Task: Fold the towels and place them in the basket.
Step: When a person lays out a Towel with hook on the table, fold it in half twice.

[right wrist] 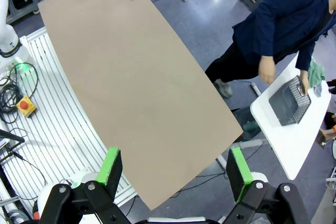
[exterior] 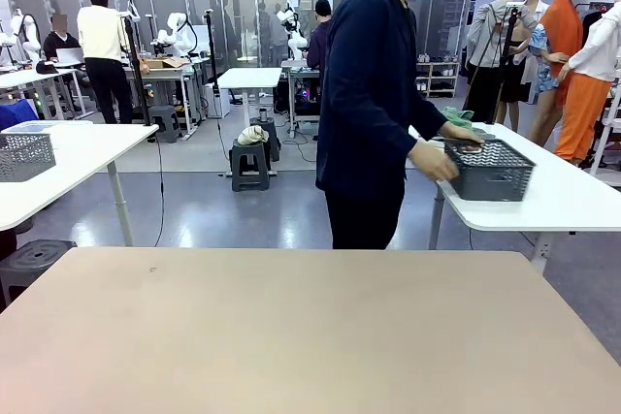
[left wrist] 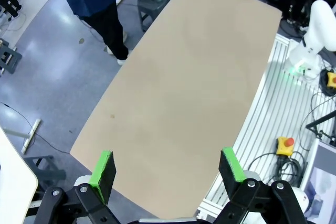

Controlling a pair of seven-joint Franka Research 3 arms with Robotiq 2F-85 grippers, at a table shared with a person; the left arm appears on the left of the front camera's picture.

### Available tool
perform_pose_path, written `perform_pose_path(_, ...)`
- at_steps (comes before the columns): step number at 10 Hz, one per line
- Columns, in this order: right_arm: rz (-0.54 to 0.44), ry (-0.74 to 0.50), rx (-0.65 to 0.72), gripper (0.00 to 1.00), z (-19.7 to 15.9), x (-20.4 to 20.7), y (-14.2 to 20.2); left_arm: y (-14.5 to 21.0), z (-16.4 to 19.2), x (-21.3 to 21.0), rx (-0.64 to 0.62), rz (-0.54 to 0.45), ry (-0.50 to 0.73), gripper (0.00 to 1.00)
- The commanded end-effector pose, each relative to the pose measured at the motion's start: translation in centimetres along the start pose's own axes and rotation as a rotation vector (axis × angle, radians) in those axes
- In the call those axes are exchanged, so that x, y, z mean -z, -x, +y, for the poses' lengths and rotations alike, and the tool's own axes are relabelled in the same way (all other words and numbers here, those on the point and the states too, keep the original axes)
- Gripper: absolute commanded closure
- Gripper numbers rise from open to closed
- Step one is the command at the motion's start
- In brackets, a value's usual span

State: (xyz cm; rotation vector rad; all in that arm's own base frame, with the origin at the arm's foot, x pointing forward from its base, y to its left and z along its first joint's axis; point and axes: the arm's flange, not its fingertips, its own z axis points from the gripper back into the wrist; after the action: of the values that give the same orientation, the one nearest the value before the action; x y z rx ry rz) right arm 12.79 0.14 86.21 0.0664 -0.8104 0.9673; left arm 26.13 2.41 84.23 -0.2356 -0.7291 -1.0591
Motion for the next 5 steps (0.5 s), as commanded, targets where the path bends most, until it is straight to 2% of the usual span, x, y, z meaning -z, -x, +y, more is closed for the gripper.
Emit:
perform_pose_path(1, -0.009, 0.003, -0.003, 0.00, 0.13, -0.32, 0.03, -0.08, -0.27, 0.21, 0.010, -0.006, 0.004, 0.00)
perform_pose_path(5, -0.009, 0.003, -0.003, 0.00, 0.13, -0.32, 0.03, -0.08, -0.27, 0.21, 0.010, -0.006, 0.004, 0.00)
